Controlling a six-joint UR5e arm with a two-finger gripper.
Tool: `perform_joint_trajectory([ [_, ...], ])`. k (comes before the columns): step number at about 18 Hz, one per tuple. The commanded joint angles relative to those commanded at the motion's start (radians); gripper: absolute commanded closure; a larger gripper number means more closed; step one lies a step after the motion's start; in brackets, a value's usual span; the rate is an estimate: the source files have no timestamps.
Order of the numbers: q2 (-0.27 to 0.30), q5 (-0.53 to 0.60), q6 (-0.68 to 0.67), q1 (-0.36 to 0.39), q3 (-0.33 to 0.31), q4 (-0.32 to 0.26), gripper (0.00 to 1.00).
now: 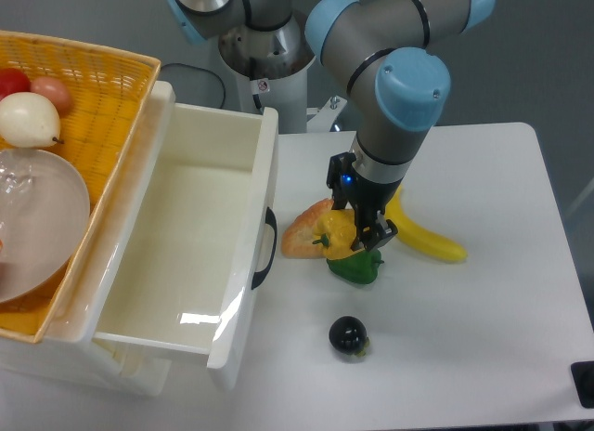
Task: Place the yellow pepper in the upper white drawer
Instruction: 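Close the gripper around the yellow bell pepper beside the bread slice, then lift the yellow pepper up off the table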
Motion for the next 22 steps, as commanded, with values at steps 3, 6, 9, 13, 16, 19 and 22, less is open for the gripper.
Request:
perform_joint_trajectory([
  [3, 0.000, 0.005, 0.000, 0.000, -0.003, -0.002, 0.63],
  [6, 0.000, 0.003, -0.043, 0.003, -0.005, -0.003, 0.63],
  [9, 0.002, -0.002, -0.084, 0.008, -0.003, -0.005, 0.63],
  [13, 0.002, -0.070, -0.153, 0.014, 0.000, -0.003, 0.63],
  [16, 0.024, -0.112, -0.166, 0.031, -0.005, -0.017, 0.63],
  [19, 0.041, -0.138, -0.181, 0.035, -0.003, -0.058, 0.63],
  [22, 0.067, -0.225, -0.239, 0.069, -0.002, -0.063, 0.63],
])
